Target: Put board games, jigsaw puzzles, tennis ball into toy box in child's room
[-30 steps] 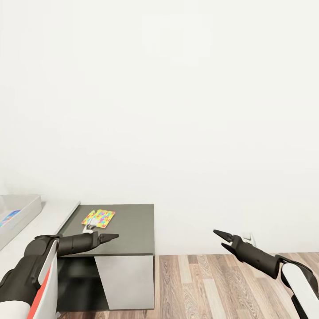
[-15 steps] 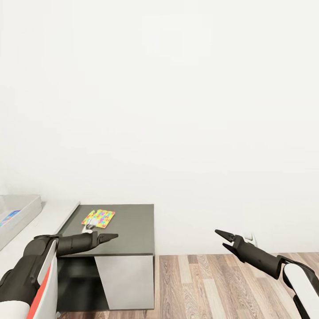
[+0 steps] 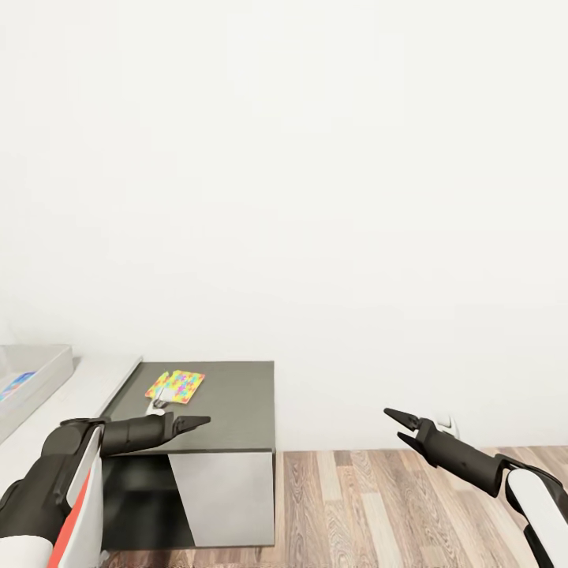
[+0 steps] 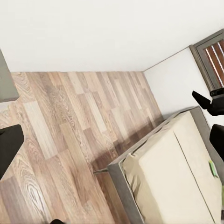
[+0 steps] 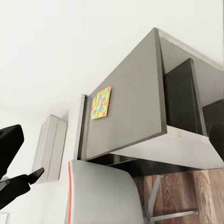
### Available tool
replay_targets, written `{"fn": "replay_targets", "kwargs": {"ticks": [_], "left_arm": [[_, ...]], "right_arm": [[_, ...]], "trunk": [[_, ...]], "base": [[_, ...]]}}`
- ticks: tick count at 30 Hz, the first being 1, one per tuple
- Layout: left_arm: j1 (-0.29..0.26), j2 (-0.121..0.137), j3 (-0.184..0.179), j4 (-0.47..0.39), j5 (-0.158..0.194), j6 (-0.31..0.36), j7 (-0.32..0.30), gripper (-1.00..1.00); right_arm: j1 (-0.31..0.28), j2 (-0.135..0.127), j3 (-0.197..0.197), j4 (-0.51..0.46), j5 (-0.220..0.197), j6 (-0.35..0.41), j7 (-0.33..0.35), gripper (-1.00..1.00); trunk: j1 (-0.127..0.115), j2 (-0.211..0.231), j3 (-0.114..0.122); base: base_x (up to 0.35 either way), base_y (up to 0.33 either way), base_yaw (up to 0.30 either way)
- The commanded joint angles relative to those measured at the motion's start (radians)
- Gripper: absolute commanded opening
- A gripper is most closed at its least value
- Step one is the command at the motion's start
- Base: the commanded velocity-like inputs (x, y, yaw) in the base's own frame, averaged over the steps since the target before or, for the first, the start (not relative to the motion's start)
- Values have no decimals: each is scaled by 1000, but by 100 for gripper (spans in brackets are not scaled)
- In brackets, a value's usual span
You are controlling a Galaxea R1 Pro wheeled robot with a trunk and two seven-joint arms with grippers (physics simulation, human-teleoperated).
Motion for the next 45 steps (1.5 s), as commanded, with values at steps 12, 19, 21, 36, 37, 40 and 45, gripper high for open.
{"fn": "replay_targets", "kwargs": {"ticks": [12, 19, 21, 36, 37, 40, 45], "left_arm": [[-1, -2, 0, 0, 4, 9, 0, 100], [-1, -1, 0, 0, 4, 9, 0, 100], [-1, -1, 0, 0, 4, 9, 0, 100], [-1, 0, 0, 0, 5, 10, -2, 100], [-1, 0, 0, 0, 5, 10, -2, 100], [-1, 1, 0, 0, 5, 10, -2, 100], [-1, 0, 0, 0, 5, 10, -2, 100]], "right_arm": [[-1, -2, -27, 4, 7, 45, 9, 100], [-1, 9, -74, 3, 7, 52, 10, 100], [-1, 11, -82, 3, 6, 53, 10, 100], [-1, 13, -90, 4, 7, 54, 10, 100], [-1, 13, -90, 4, 7, 54, 10, 100], [-1, 13, -91, 4, 7, 54, 10, 100], [-1, 13, -91, 5, 7, 54, 10, 100]], "trunk": [[0, -2, -20], [0, -2, -25], [0, -2, -25], [0, -2, -26], [0, -2, -26], [0, -2, -26], [0, -2, -26]], "base": [[0, 0, -104], [0, 0, -61], [0, 0, -77], [0, 0, -252], [0, 0, -279], [0, 0, -280], [0, 0, -280]]}}
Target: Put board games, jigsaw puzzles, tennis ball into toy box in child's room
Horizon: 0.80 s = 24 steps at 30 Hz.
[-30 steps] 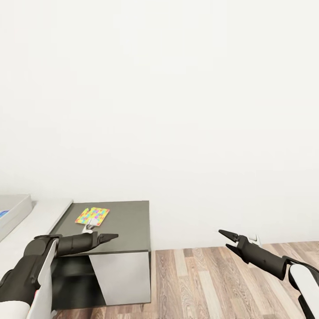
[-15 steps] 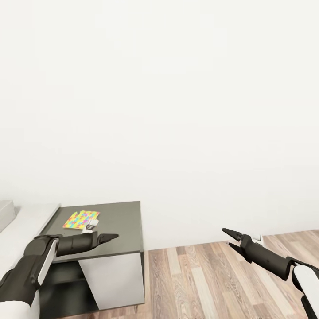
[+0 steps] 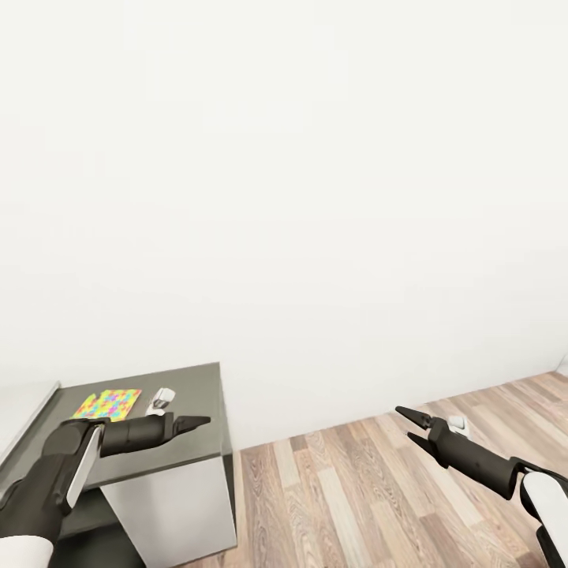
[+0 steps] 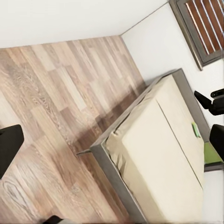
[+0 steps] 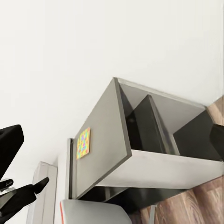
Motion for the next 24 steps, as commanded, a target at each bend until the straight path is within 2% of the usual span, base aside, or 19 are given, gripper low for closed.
{"fn": "replay_targets", "kwargs": {"ticks": [1, 10, 17, 24], "left_arm": [[-1, 0, 1, 0, 4, 9, 0, 100], [-2, 1, 1, 0, 4, 9, 0, 100], [-2, -1, 0, 0, 3, 9, 0, 100], [-2, -1, 0, 0, 4, 9, 0, 100]], "right_arm": [[-1, 0, -1, 1, 10, 4, 10, 100], [-1, 0, -1, 5, 10, 5, 10, 100], [-1, 0, -3, 6, 10, 6, 10, 100], [-1, -3, -4, 7, 10, 6, 10, 100]], "trunk": [[1, -2, -2], [1, -2, -2], [1, -2, -2], [1, -2, -2]], "base": [[0, 0, -281], [-13, 0, -281], [-181, 0, -281], [-47, 0, -281]]}}
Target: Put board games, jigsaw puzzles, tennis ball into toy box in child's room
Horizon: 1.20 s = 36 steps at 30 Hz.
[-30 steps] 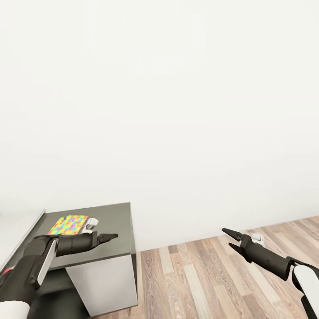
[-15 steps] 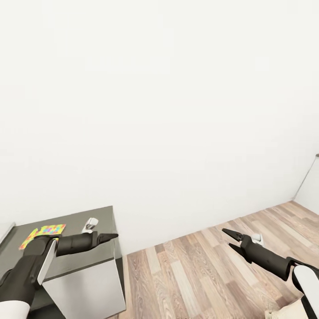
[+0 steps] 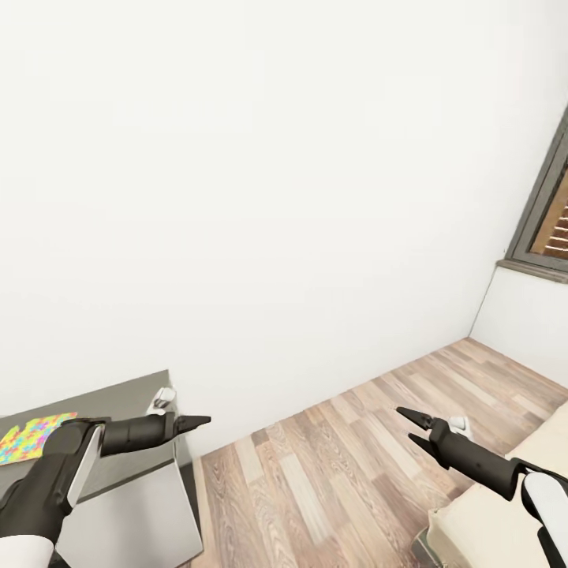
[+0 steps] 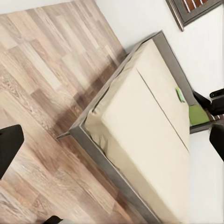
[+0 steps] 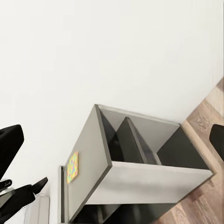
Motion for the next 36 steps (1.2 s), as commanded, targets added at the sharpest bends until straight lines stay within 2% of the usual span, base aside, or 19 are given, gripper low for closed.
{"fn": "replay_targets", "kwargs": {"ticks": [1, 15, 25, 36], "left_arm": [[-1, 0, 0, 0, 4, 9, 0, 100], [-1, -2, -3, 0, 4, 10, -1, 100], [-1, -3, -4, 0, 4, 10, 0, 100], [-1, -5, -6, 0, 3, 9, 0, 100]], "right_arm": [[-1, 0, -1, 1, 10, 4, 10, 100], [-1, 2, -9, 13, 10, 4, 10, 100], [-1, 3, -18, 15, 9, 3, 10, 100], [-1, 3, -21, 29, 9, 3, 10, 100]], "trunk": [[1, -2, -2], [1, -2, -2], [1, -2, -1], [1, -2, 4]], "base": [[-14, 0, -281], [-82, 0, -277], [-19, 0, -115], [-1, 0, -250]]}}
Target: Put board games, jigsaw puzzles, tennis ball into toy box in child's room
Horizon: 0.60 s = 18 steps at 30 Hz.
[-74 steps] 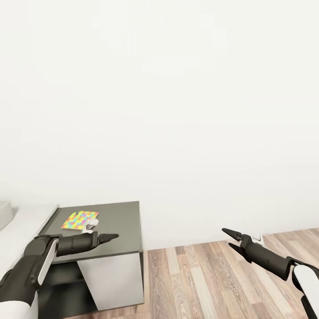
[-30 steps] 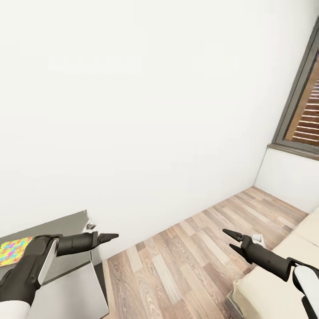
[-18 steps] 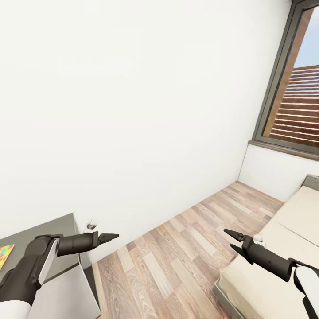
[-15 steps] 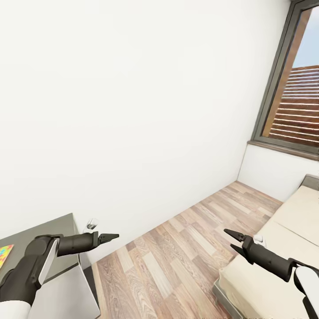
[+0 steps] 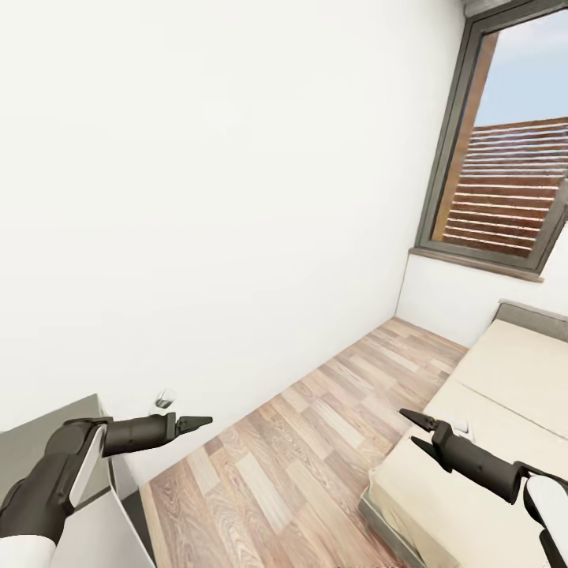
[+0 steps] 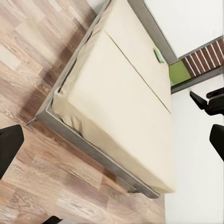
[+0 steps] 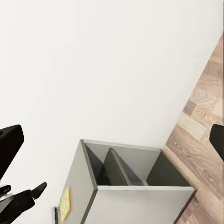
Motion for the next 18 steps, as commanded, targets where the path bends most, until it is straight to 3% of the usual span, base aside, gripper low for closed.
{"fn": "replay_targets", "kwargs": {"ticks": [1, 18], "left_arm": [[-1, 0, 0, 0, 4, 9, 0, 100], [-1, 2, 0, 0, 5, 8, 0, 100]], "right_arm": [[-1, 0, -1, 1, 10, 4, 10, 100], [-1, 0, -2, 10, 10, 4, 10, 100]], "trunk": [[1, -2, -2], [1, -2, 6]], "base": [[0, 0, -272], [0, 0, -275]]}}
